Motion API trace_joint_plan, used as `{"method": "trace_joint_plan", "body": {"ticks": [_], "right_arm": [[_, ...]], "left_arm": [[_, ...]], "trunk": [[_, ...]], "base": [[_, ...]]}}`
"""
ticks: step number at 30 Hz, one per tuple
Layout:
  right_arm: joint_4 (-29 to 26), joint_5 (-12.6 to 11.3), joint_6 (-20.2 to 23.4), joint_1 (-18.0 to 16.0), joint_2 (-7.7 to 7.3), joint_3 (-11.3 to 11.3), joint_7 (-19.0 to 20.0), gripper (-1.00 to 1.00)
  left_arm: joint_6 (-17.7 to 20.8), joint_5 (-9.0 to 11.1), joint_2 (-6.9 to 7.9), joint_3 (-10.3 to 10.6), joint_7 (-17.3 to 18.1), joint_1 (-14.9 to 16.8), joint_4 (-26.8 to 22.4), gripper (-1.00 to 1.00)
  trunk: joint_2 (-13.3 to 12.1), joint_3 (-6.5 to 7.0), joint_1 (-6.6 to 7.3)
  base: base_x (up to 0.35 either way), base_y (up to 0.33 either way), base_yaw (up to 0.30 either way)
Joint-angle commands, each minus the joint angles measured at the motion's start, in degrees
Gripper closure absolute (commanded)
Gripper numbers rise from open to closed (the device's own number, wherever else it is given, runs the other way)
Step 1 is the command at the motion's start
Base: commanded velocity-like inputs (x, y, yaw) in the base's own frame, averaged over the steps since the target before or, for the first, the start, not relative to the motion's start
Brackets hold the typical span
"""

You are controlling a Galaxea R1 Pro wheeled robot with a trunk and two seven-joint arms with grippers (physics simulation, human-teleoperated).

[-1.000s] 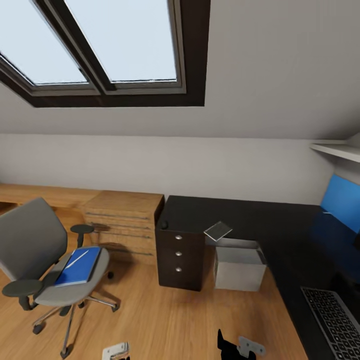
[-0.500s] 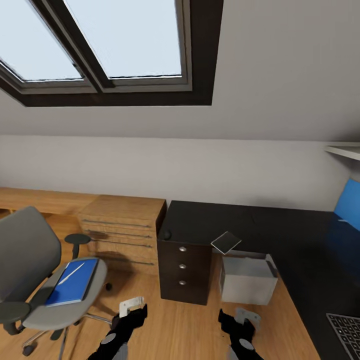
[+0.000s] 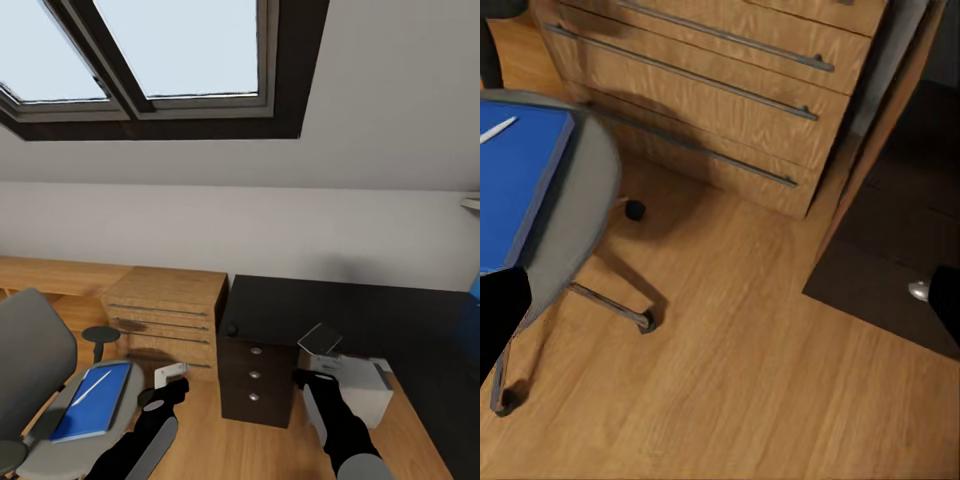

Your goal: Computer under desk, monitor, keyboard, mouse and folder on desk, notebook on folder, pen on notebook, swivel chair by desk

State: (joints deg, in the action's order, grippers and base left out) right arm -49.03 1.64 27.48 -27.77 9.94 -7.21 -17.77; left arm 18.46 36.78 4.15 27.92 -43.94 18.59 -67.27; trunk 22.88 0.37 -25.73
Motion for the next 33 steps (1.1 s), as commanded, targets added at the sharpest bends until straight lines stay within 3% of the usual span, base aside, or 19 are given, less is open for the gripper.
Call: {"method": "trace_joint_plan", "body": {"ticks": [1, 5, 9, 11, 15, 27, 30, 33], "right_arm": [[-1.37, 0.14, 0.15, 0.08, 0.06, -0.04, -0.84, -1.0], [-6.96, -0.04, 0.68, 1.28, 0.06, 0.43, -3.91, -1.0], [-12.09, -1.36, 2.53, 4.64, 0.06, 3.19, -6.15, -1.0], [-13.98, -3.87, 3.14, 5.89, 0.06, 5.18, -6.92, -1.0], [-14.82, -5.04, 3.14, 6.44, 0.06, 6.02, -6.91, -1.0], [-14.54, -5.33, 3.17, 6.54, 0.06, 6.19, -6.84, -1.0], [-14.53, -5.33, 3.19, 6.57, 0.06, 6.17, -6.86, -1.0], [-14.5, -5.28, 3.19, 6.58, 0.06, 6.16, -6.91, -1.0]], "left_arm": [[0.26, 0.29, 0.17, 0.18, -0.43, 0.05, -0.75, -1.0], [0.4, 0.32, 0.69, 0.14, -0.44, -0.5, -3.28, -1.0], [0.57, 0.37, 1.34, 0.16, -0.44, -2.02, -5.87, -1.0], [0.66, 0.45, 1.62, 0.15, -0.44, -2.58, -6.75, -1.0], [0.73, 0.54, 1.68, 0.12, -0.44, -2.8, -7.04, -1.0], [0.77, 0.72, 1.61, 0.29, -0.44, -2.85, -6.96, -1.0], [0.78, 2.02, 1.58, 0.21, -0.44, -2.85, -6.93, -1.0], [0.79, 8.03, 1.74, 0.14, -0.5, -2.85, -6.91, -1.0]], "trunk": [[0.04, -0.03, -0.06], [0.04, -0.03, -0.06], [0.04, -0.03, -0.06], [0.04, -0.03, -0.06], [0.04, -0.03, -0.06], [0.04, -0.08, -0.06], [0.04, -0.15, -0.06], [0.04, -0.22, -0.06]], "base": [[0.308, 0.165, 0.0], [0.303, 0.184, 0.0], [0.301, 0.197, 0.0], [0.306, 0.143, 0.0], [0.315, 0.042, 0.0], [0.299, -0.149, 0.099], [0.157, -0.126, 0.245], [0.046, -0.037, 0.252]]}}
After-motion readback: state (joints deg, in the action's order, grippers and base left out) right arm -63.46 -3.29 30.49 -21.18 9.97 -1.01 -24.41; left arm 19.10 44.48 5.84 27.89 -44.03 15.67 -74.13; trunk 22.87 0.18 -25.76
